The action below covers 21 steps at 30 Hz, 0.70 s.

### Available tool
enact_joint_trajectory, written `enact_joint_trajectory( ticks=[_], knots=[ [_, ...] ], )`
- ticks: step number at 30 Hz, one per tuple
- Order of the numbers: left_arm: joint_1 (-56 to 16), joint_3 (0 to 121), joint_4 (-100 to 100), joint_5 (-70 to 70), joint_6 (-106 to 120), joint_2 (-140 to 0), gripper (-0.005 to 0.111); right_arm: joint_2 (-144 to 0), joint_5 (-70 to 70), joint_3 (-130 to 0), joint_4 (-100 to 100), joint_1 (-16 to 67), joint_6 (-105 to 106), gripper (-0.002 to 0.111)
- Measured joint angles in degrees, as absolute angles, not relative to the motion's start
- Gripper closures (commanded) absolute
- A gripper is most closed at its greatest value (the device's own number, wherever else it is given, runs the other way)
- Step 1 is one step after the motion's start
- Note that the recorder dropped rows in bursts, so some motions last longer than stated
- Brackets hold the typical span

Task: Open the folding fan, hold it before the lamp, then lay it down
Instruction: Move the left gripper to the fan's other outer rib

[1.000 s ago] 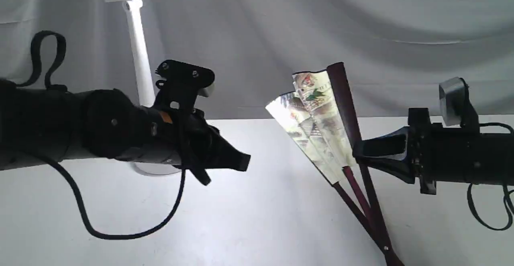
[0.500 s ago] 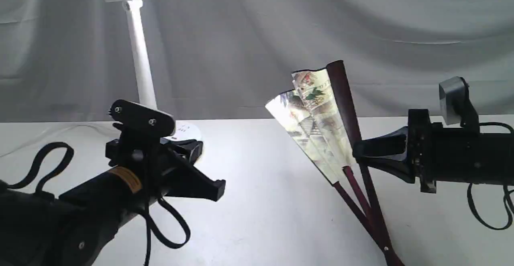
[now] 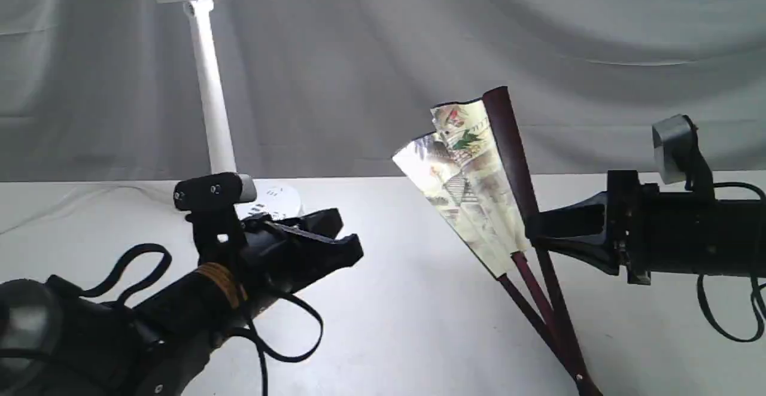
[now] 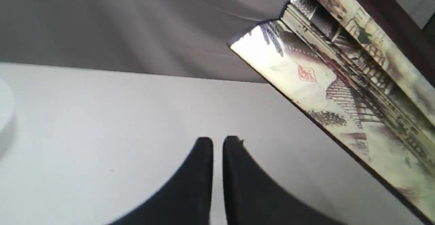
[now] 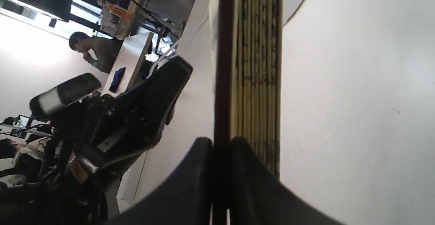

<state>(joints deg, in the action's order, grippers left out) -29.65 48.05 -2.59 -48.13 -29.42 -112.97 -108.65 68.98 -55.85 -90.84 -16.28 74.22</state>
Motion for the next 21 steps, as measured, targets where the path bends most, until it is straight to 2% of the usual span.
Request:
enact_joint_trajectory(
  ticks=[6, 10, 21],
  knots=[
    [-29.7, 53.7, -11.0, -48.1, -47.9, -117.9, 0.077, -108.6, 68.4, -55.9, -89.2, -16.3, 75.7, 0.108],
    [-29.7, 57.5, -17.0, -48.1, -59.3, -120.0, 0.07, -108.6, 67.3, -55.9, -89.1, -16.3, 76.3, 0.108],
    [-29.7, 67.6, -23.2, -54.1, -80.3, -128.2, 0.069, -108.6, 67.2, -55.9, -89.6, -16.3, 77.8, 0.108]
  ],
)
